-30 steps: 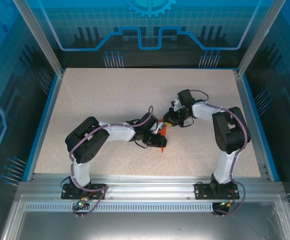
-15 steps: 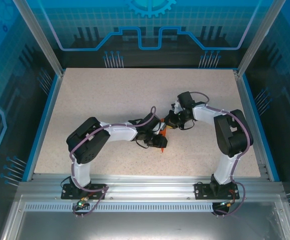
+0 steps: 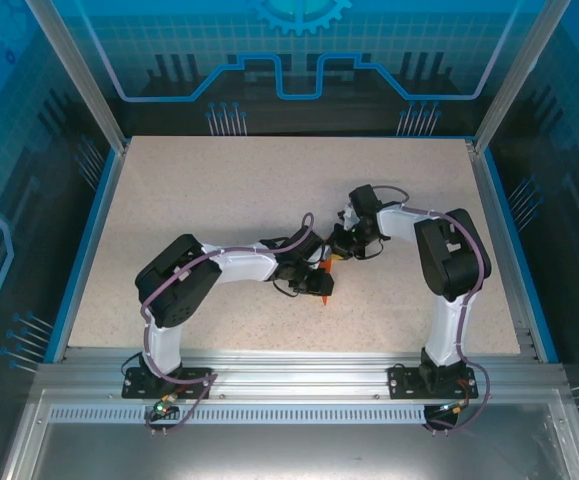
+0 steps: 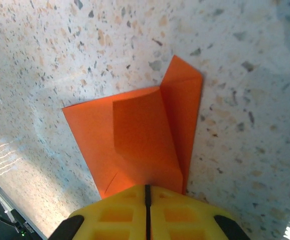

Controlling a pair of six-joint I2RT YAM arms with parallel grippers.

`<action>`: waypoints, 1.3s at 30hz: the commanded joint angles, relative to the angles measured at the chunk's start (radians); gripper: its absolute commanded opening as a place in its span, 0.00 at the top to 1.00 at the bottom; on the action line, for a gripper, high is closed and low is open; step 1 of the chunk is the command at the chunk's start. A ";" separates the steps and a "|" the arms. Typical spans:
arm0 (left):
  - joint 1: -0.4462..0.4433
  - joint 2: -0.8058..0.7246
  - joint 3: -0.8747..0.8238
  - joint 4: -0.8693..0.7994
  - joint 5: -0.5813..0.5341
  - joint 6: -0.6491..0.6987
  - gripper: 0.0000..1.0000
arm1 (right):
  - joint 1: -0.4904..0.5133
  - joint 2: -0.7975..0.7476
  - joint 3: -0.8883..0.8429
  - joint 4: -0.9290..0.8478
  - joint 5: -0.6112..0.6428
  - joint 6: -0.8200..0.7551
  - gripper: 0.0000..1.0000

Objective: Fold a paper plane with a square sheet of paper (fold left side to right side)

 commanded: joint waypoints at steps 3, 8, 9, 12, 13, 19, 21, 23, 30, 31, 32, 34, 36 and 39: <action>-0.042 0.060 -0.004 -0.115 -0.052 0.073 0.73 | -0.023 0.050 0.054 0.037 0.088 -0.036 0.92; -0.045 0.066 0.005 -0.125 -0.056 0.079 0.73 | -0.042 0.071 0.090 0.039 0.089 -0.042 0.92; -0.047 0.068 0.006 -0.126 -0.056 0.080 0.74 | -0.046 0.074 0.094 0.039 0.090 -0.040 0.92; -0.049 0.070 0.011 -0.132 -0.060 0.085 0.74 | -0.055 0.088 0.103 0.048 0.079 -0.035 0.92; -0.051 0.072 0.016 -0.138 -0.063 0.087 0.74 | -0.056 0.090 0.106 0.050 0.076 -0.033 0.92; -0.057 0.075 0.028 -0.155 -0.068 0.098 0.75 | -0.063 0.123 0.161 0.017 0.092 -0.048 0.92; -0.058 0.075 0.027 -0.156 -0.069 0.098 0.75 | -0.068 0.133 0.180 0.006 0.105 -0.054 0.92; -0.060 0.075 0.027 -0.157 -0.070 0.101 0.75 | -0.073 0.143 0.202 -0.006 0.117 -0.060 0.92; -0.059 0.075 0.031 -0.159 -0.068 0.101 0.74 | -0.101 0.178 0.263 -0.029 0.137 -0.084 0.92; -0.059 0.076 0.031 -0.160 -0.068 0.104 0.75 | -0.106 0.180 0.268 -0.028 0.138 -0.087 0.92; -0.059 0.076 0.031 -0.159 -0.068 0.104 0.75 | -0.111 0.184 0.274 -0.027 0.137 -0.087 0.92; -0.059 0.076 0.031 -0.161 -0.067 0.104 0.74 | -0.120 0.190 0.284 -0.022 0.133 -0.091 0.92; -0.059 0.076 0.033 -0.161 -0.067 0.104 0.75 | -0.127 0.199 0.310 -0.032 0.136 -0.103 0.92; -0.059 0.076 0.032 -0.161 -0.065 0.106 0.75 | -0.133 0.231 0.353 -0.056 0.138 -0.117 0.92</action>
